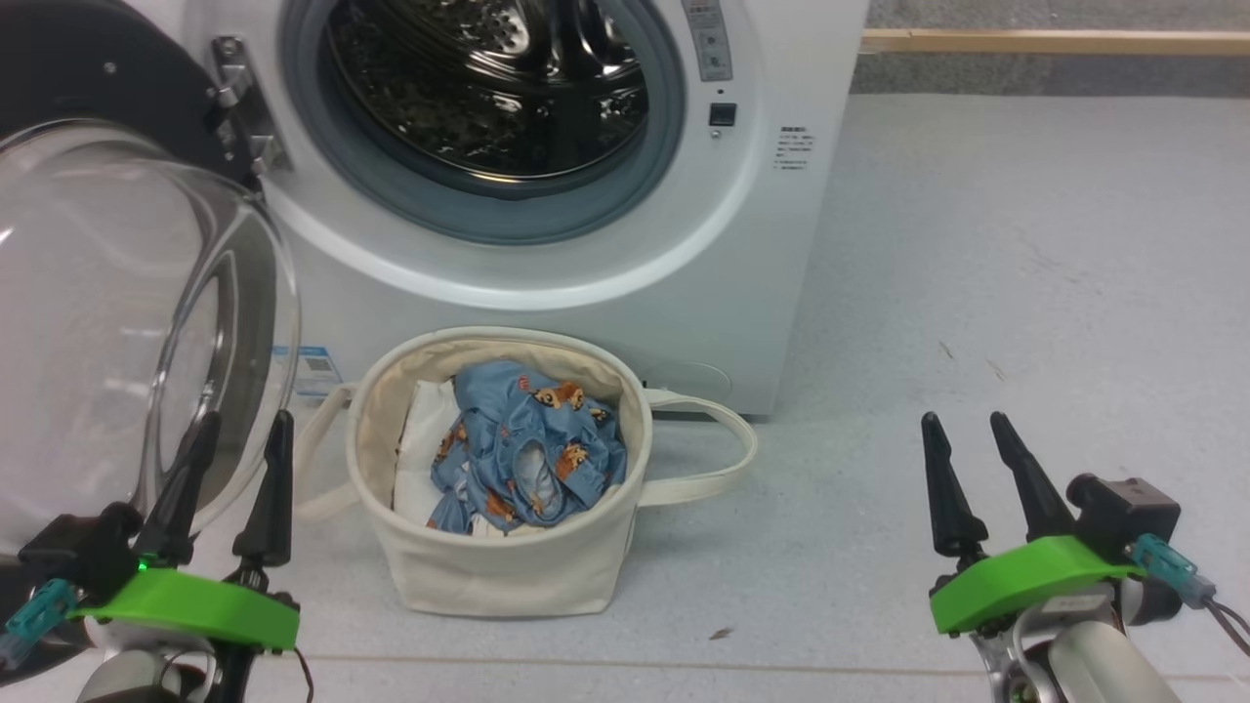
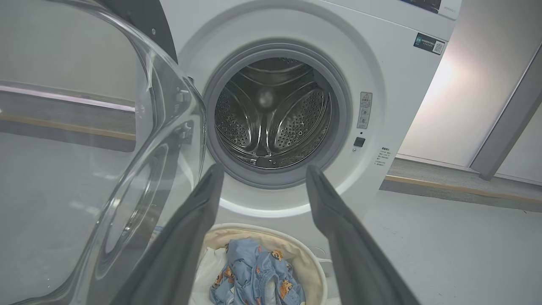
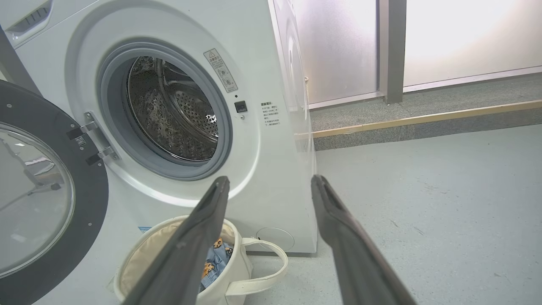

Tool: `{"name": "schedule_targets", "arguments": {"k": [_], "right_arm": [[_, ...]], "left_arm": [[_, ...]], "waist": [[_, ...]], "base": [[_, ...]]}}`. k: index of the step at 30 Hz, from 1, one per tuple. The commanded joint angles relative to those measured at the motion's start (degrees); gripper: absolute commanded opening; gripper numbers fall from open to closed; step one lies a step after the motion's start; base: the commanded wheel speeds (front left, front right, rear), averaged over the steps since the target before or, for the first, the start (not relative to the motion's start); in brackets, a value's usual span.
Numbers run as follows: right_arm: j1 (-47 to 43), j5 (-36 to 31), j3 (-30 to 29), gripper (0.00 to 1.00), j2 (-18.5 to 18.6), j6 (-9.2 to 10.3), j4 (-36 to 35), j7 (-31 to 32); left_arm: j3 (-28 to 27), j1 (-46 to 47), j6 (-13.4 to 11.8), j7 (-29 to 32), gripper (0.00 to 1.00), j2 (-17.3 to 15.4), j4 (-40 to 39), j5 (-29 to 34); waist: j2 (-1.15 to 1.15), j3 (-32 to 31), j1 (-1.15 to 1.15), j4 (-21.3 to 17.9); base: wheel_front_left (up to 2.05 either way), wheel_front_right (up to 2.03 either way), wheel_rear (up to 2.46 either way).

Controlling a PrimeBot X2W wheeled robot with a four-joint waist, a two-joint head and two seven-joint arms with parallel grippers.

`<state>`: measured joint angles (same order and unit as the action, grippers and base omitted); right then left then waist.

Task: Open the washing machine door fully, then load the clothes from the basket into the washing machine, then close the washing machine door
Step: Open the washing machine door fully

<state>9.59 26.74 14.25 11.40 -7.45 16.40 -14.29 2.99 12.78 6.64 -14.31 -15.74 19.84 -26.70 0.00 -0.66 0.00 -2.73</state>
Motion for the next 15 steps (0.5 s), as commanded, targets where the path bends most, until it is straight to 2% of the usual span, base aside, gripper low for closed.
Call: {"name": "schedule_targets", "arguments": {"k": [1, 15], "right_arm": [[2.51, -0.49, 0.58, 1.0, 0.79, -0.03, -1.95, -0.71], [3.14, -0.36, 0.39, 1.0, 1.4, -0.03, -1.54, -0.71]], "left_arm": [[-2.28, 1.43, 0.17, -0.59, 1.0, -2.0, -2.17, -0.57], [-2.95, 0.33, -0.31, -0.66, 1.0, -2.39, -2.17, -0.23]], "waist": [[0.0, 0.41, 0.0, -0.76], [0.0, 0.0, 0.0, -1.96]], "base": [[0.0, 0.0, 0.0], [0.0, 0.0, 0.0]]}}
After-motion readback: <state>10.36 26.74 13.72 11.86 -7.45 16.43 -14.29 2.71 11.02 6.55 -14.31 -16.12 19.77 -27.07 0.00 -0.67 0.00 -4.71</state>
